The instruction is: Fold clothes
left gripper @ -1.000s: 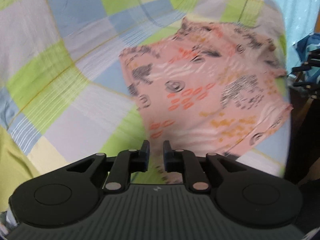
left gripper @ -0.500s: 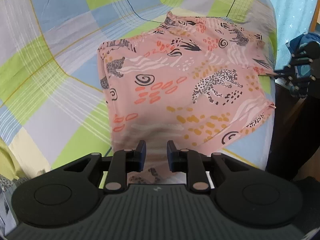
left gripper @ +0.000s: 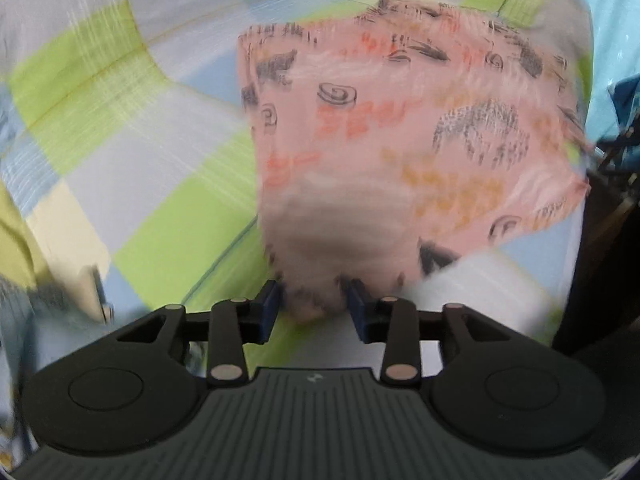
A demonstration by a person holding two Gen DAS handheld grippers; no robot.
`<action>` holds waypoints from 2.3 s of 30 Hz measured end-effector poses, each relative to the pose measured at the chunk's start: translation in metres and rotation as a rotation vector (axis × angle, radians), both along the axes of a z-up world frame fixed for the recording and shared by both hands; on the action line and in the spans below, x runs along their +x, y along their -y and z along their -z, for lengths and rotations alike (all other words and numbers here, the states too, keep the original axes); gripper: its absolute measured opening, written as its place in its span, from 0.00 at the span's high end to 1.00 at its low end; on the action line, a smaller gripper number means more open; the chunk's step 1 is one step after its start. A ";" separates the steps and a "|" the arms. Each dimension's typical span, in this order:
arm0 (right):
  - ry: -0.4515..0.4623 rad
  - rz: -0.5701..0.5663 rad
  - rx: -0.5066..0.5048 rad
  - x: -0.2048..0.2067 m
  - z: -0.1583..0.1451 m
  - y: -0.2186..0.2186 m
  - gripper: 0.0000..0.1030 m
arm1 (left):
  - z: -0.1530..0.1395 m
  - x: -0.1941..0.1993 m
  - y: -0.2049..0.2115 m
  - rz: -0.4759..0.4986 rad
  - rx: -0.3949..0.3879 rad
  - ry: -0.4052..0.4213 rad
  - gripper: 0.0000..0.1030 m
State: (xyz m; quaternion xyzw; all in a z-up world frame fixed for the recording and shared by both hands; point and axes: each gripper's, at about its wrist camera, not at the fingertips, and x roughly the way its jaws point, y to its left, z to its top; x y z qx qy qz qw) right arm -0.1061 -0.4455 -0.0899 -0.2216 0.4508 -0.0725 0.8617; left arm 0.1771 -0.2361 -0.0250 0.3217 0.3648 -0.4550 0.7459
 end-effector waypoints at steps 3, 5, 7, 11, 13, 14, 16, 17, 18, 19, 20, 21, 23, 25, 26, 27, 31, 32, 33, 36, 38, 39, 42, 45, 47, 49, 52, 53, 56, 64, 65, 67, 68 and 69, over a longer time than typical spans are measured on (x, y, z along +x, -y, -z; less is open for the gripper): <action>0.042 0.008 0.033 -0.006 -0.012 -0.010 0.66 | 0.003 0.001 -0.010 -0.026 0.018 0.001 0.69; 0.084 0.007 0.078 -0.008 -0.022 -0.015 0.66 | 0.005 0.002 -0.016 -0.044 0.031 0.002 0.69; 0.121 0.012 0.096 -0.005 -0.034 -0.023 0.66 | -0.010 -0.002 -0.023 -0.041 0.039 0.026 0.69; 0.190 -0.036 0.134 0.009 -0.054 -0.048 0.64 | -0.052 -0.011 -0.026 0.017 0.066 0.136 0.67; 0.226 -0.064 0.150 0.017 -0.065 -0.062 0.60 | -0.073 -0.012 -0.022 0.066 0.064 0.182 0.63; 0.242 -0.083 0.159 0.023 -0.069 -0.068 0.58 | -0.082 -0.012 -0.020 0.098 0.059 0.206 0.59; 0.270 -0.120 0.176 0.037 -0.074 -0.076 0.57 | -0.091 -0.009 -0.012 0.173 0.045 0.245 0.57; 0.281 -0.135 0.183 0.047 -0.074 -0.078 0.56 | -0.095 -0.007 -0.008 0.210 0.038 0.264 0.56; 0.293 -0.150 0.190 0.056 -0.075 -0.080 0.54 | -0.095 -0.004 -0.004 0.257 0.029 0.280 0.53; 0.307 -0.163 0.201 0.071 -0.073 -0.079 0.54 | -0.091 0.000 0.002 0.310 0.020 0.296 0.51; 0.310 -0.173 0.208 0.088 -0.068 -0.078 0.54 | -0.086 0.005 0.006 0.354 0.012 0.310 0.43; 0.312 -0.183 0.214 0.106 -0.063 -0.076 0.54 | -0.077 0.013 0.011 0.405 -0.002 0.321 0.35; 0.301 -0.214 0.235 0.137 -0.055 -0.074 0.54 | -0.059 0.033 0.022 0.465 -0.009 0.319 0.33; 0.289 -0.253 0.247 0.166 -0.049 -0.076 0.54 | -0.042 0.054 0.033 0.501 0.009 0.313 0.30; 0.279 -0.263 0.249 0.175 -0.048 -0.078 0.54 | -0.035 0.064 0.038 0.511 0.010 0.311 0.28; 0.268 -0.270 0.253 0.183 -0.048 -0.081 0.54 | -0.029 0.074 0.041 0.515 0.014 0.311 0.25; 0.163 -0.221 0.333 0.193 -0.056 -0.094 0.54 | -0.028 0.105 0.052 0.498 0.056 0.298 0.24; 0.137 -0.202 0.345 0.193 -0.062 -0.098 0.54 | -0.033 0.110 0.053 0.502 0.067 0.292 0.24; 0.115 -0.183 0.356 0.192 -0.067 -0.102 0.54 | -0.038 0.112 0.054 0.525 0.086 0.302 0.24; 0.040 -0.104 0.397 0.190 -0.089 -0.115 0.55 | -0.054 0.115 0.058 0.661 0.177 0.394 0.24; -0.006 -0.047 0.412 0.194 -0.104 -0.124 0.55 | -0.062 0.114 0.056 0.790 0.248 0.478 0.24; -0.020 -0.025 0.413 0.197 -0.110 -0.131 0.56 | -0.065 0.114 0.054 0.855 0.283 0.520 0.24; -0.060 0.033 0.401 0.209 -0.118 -0.151 0.59 | -0.072 0.123 0.056 0.957 0.307 0.520 0.24; -0.078 0.080 0.399 0.224 -0.113 -0.174 0.63 | -0.073 0.132 0.060 1.047 0.301 0.510 0.24; -0.085 0.096 0.392 0.237 -0.099 -0.194 0.66 | -0.068 0.139 0.066 1.096 0.287 0.506 0.24; -0.081 0.092 0.364 0.249 -0.082 -0.208 0.69 | -0.059 0.143 0.071 1.120 0.275 0.504 0.24; -0.076 0.102 0.312 0.265 -0.060 -0.220 0.70 | -0.044 0.146 0.076 1.160 0.269 0.504 0.24; -0.070 0.107 0.298 0.269 -0.056 -0.219 0.70 | -0.039 0.146 0.077 1.175 0.271 0.505 0.24; -0.053 0.113 0.265 0.281 -0.046 -0.216 0.70 | -0.024 0.147 0.079 1.221 0.275 0.507 0.24; -0.092 0.083 0.254 0.288 -0.030 -0.208 0.82 | -0.006 0.161 0.086 1.304 0.322 0.531 0.23; -0.087 0.101 0.271 0.288 -0.032 -0.204 0.92 | -0.004 0.162 0.089 1.323 0.322 0.545 0.23; -0.075 0.142 0.320 0.288 -0.036 -0.193 0.96 | 0.001 0.165 0.096 1.361 0.316 0.579 0.23; -0.062 0.159 0.347 0.287 -0.042 -0.186 0.96 | 0.003 0.166 0.101 1.380 0.308 0.599 0.23; -0.047 0.166 0.359 0.286 -0.048 -0.181 0.96 | 0.006 0.166 0.106 1.398 0.299 0.623 0.23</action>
